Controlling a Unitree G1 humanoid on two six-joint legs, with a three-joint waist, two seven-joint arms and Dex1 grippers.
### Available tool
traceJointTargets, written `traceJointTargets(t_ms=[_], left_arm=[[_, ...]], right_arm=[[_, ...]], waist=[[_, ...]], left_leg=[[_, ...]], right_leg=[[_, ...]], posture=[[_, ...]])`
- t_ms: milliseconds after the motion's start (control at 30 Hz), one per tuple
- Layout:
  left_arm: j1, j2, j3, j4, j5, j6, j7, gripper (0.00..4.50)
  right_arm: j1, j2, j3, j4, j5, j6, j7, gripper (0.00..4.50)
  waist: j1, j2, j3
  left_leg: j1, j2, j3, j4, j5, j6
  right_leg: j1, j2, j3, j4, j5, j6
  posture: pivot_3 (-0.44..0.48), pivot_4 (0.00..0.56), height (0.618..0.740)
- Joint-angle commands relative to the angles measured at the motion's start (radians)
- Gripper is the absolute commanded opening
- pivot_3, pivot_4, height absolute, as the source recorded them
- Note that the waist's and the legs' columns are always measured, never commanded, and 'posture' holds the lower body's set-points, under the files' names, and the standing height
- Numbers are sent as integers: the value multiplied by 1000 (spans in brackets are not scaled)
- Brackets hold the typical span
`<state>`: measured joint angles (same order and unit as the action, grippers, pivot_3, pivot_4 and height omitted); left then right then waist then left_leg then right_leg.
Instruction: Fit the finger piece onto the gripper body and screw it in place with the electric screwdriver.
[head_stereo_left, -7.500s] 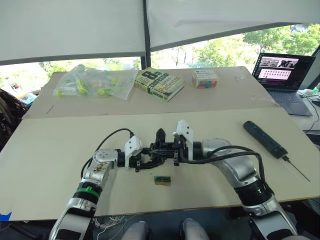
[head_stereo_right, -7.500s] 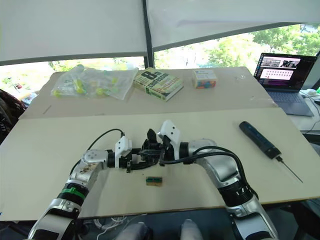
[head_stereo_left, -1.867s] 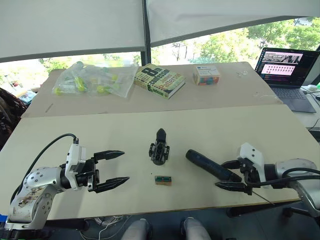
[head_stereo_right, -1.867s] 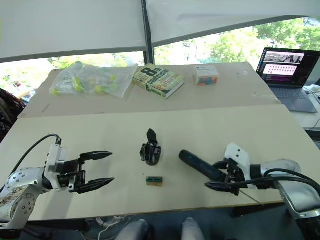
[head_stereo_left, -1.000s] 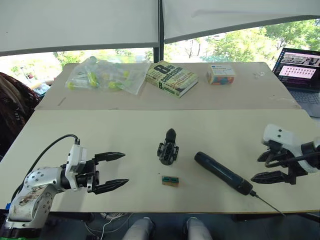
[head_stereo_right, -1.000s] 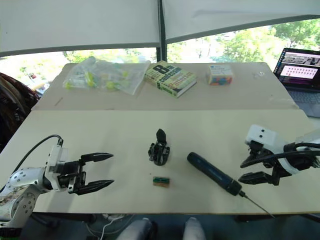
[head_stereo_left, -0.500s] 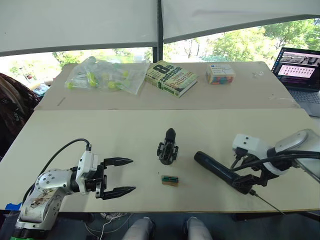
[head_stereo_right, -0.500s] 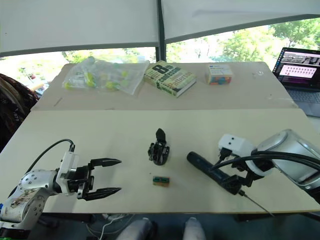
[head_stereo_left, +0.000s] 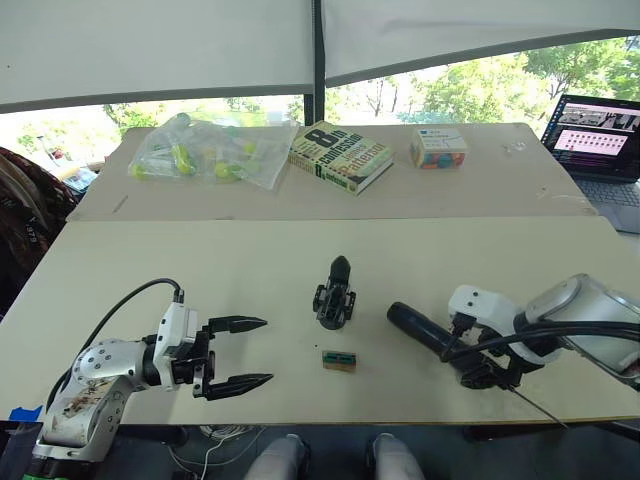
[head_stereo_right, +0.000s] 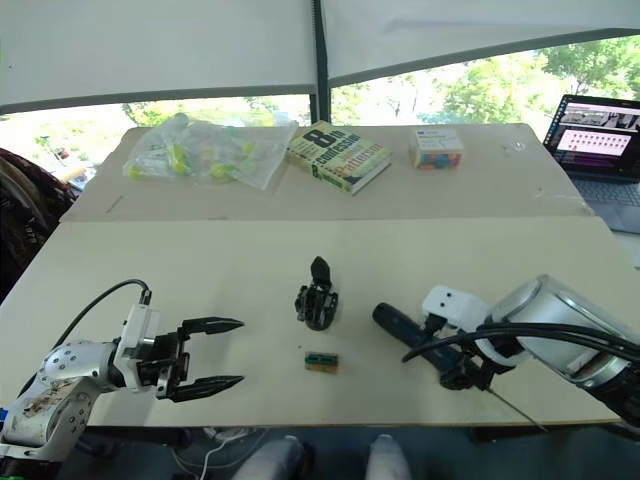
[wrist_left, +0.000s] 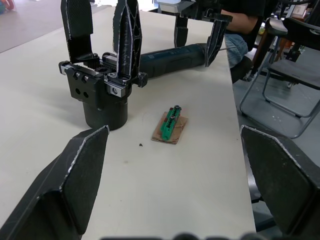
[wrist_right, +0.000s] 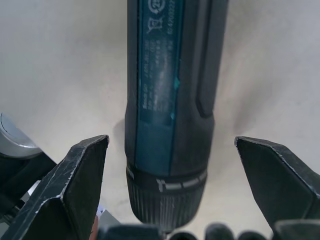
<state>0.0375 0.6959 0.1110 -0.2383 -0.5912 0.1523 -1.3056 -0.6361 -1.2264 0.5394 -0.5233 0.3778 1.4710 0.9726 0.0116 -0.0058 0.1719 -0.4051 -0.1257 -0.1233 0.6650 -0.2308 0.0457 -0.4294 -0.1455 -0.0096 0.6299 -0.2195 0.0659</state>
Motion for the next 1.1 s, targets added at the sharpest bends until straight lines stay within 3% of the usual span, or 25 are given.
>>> traceJointTargets(t_ms=[33, 100, 233, 300, 467, 633, 800, 900, 967, 1100], left_arm=[[-4, -2, -1, -31, -11, -9, -1, 4500], [-4, 0, -1, -33, -12, -9, 0, 4500], [0, 8, 7, -28, -15, -8, -4, 4500], [1, 13, 10, -22, -15, -9, -10, 4500], [-9, 20, 11, -6, -16, -8, -20, 4500], [-49, 24, 5, 31, -13, -7, -38, 4500], [-107, 27, -20, 86, 0, -13, -81, 4500], [-152, 21, -39, 132, 13, -20, -109, 4500], [-170, 16, -53, 161, 24, -30, -125, 4500], [-178, 9, -66, 191, 41, -49, -141, 4500]], right_arm=[[-11, 6, -4, -13, 10, 18, -23, 4239], [-2, 2, 7, -12, 10, 20, -31, 3726], [21, -23, 10, -12, 10, 2, -34, 2246], [30, -36, -5, 2, 1, -21, -37, 1907], [86, -90, -108, 18, 22, -96, -5, 1907], [147, -128, -379, 131, 150, -15, 59, 1907], [197, 15, -826, 208, 285, -45, 98, 1907], [228, 184, -1102, 183, 401, -135, 122, 1907], [275, 272, -1186, 111, 443, -198, 108, 1907], [319, 423, -1214, -49, 555, -253, 14, 1907]], waist=[[0, 0, 0], [0, 0, 0], [0, -1, 0], [0, -1, -1], [6, -1, -1], [3, -1, 0], [-3, -1, 0], [0, -1, -1], [2, -1, -1], [2, -1, -1]], left_leg=[[0, 0, 0, 0, 0, 0], [0, 0, 0, 0, 0, 0], [0, 0, 0, 0, 0, 0], [1, 0, 0, 0, 0, 0], [1, 0, 0, 0, 0, 0], [0, 0, 1, 0, 0, 0], [1, 1, 2, 0, 0, 0], [2, 1, 2, 0, 0, 0], [2, 1, 2, 0, 0, 0], [2, 1, 2, 0, 0, 1]], right_leg=[[0, 0, 0, 0, 0, 0], [0, 0, 0, 0, 0, 0], [0, 0, 0, 0, 0, 0], [1, 0, 0, 0, 0, 0], [2, 0, -1, -1, 1, 1], [1, 0, 0, 0, 2, 1], [1, 2, 1, 0, 3, 0], [2, 3, 1, 0, 3, 0], [2, 3, 1, 0, 3, 0], [3, 2, 2, -1, 3, 1]], posture=[[0, 150, 740], [0, 150, 740], [0, 150, 740], [0, 150, 740], [0, 150, 740], [0, 150, 740], [0, 150, 740], [0, 150, 740], [0, 150, 740], [0, 150, 740]])
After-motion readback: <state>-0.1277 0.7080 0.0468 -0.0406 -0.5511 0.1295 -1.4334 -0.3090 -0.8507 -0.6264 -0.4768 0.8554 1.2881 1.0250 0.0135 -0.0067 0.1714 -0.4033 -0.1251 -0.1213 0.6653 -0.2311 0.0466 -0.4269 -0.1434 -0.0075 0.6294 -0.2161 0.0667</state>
